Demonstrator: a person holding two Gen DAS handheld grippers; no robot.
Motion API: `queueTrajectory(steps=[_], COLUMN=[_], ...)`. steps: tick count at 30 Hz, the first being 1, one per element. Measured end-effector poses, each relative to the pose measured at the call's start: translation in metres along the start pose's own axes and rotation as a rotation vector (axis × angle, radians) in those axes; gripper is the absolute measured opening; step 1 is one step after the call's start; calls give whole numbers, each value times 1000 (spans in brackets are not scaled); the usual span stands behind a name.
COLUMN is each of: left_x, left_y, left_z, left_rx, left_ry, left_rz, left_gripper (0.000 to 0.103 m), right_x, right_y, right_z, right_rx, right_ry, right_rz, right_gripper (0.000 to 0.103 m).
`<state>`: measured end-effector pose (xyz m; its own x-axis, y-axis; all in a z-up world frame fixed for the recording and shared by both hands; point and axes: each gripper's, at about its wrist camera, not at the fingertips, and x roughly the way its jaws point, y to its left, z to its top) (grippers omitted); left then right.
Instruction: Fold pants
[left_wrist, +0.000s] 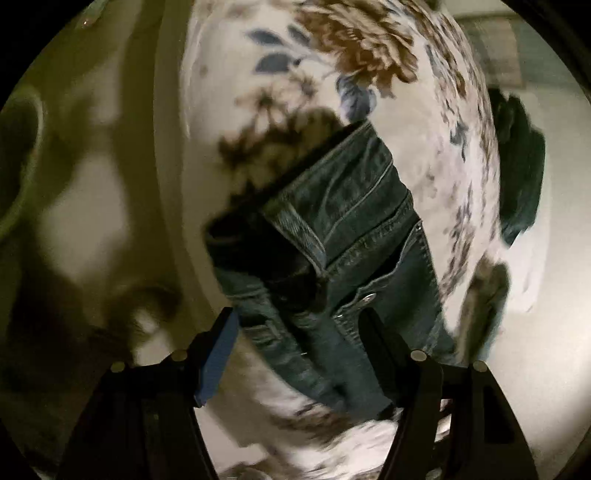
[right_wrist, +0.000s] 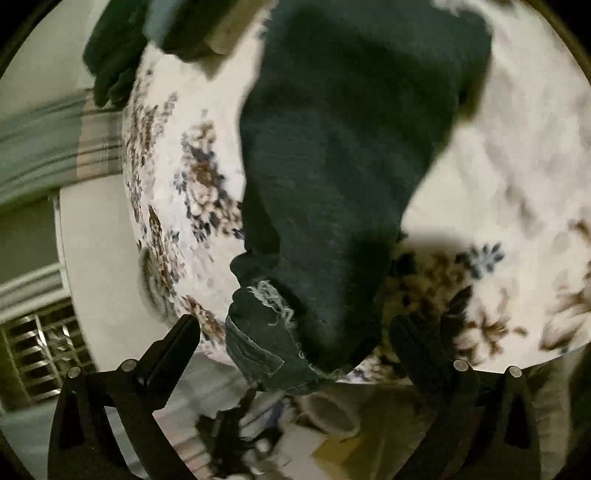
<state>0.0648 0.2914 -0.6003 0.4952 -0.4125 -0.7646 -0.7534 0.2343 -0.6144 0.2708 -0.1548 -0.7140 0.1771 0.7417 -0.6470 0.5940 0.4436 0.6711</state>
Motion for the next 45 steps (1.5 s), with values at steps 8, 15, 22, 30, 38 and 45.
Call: queueTrajectory(steps=[8, 15, 22, 30, 38, 45], left_x=[2, -2, 39, -2, -71, -52], left_y=[19, 50, 38, 13, 16, 53], left_z=[-4, -10, 10, 5, -7, 4], left_rx=[-136, -219, -194, -124, -10, -79], left_ry=[-121, -238, -228, -413, -557, -526], left_rz=[-104, -254, -213, -67, 24, 61], left_gripper=[74, 88, 103, 33, 23, 23], right_x=[40, 32, 36, 29, 16, 18], right_y=[6, 9, 17, 24, 30, 35], right_z=[5, 11, 20, 17, 7, 4], right_rx=[-45, -108, -200, -268, -255, -279], right_ry=[74, 94, 111, 91, 78, 80], right_rz=[-70, -125, -186, -240, -190, -206], right_gripper=[92, 92, 92, 92, 92, 92])
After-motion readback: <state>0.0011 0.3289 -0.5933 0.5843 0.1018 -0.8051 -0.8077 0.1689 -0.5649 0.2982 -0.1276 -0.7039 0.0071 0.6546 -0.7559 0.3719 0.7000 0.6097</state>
